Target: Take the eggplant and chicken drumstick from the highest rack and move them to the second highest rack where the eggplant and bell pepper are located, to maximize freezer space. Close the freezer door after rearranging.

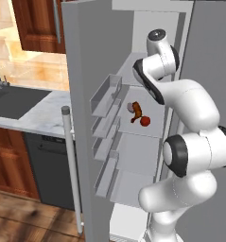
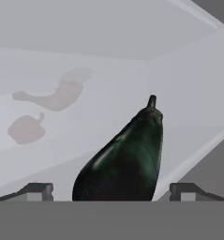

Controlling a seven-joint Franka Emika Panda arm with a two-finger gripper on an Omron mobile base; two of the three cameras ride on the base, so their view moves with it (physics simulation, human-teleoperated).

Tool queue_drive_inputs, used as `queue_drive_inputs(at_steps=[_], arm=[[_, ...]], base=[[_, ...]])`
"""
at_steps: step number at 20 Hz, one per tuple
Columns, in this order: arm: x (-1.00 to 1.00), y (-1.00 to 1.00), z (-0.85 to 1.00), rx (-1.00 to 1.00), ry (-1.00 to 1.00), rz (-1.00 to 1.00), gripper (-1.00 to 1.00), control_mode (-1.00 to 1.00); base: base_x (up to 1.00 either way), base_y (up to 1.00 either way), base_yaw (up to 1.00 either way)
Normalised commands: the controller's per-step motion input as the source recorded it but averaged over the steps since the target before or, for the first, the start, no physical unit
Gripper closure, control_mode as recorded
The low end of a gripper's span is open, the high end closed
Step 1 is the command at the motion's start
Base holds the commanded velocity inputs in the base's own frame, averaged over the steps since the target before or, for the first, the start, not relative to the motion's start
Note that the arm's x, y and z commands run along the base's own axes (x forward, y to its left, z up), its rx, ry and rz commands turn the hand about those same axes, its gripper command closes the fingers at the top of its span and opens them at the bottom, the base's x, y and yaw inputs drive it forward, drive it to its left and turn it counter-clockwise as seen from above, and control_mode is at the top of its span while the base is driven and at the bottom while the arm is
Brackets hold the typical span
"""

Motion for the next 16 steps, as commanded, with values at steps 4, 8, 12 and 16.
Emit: queue_drive_inputs(at_steps=[4, 8, 12, 16], arm=[[0.16, -0.09, -0.35, 0.00, 0.00, 0.00, -1.00, -1.00], [0.10, -0.14, -0.42, 0.00, 0.00, 0.00, -1.00, -1.00], [0.05, -0.09, -0.48, 0.00, 0.05, 0.02, -1.00, -1.00], [0.03, -0.15, -0.50, 0.00, 0.07, 0.00, 1.00, -1.00]], base=[[0.00, 0.00, 0.00], [0.00, 0.00, 0.00], [0.00, 0.00, 0.00], [0.00, 0.00, 0.00]])
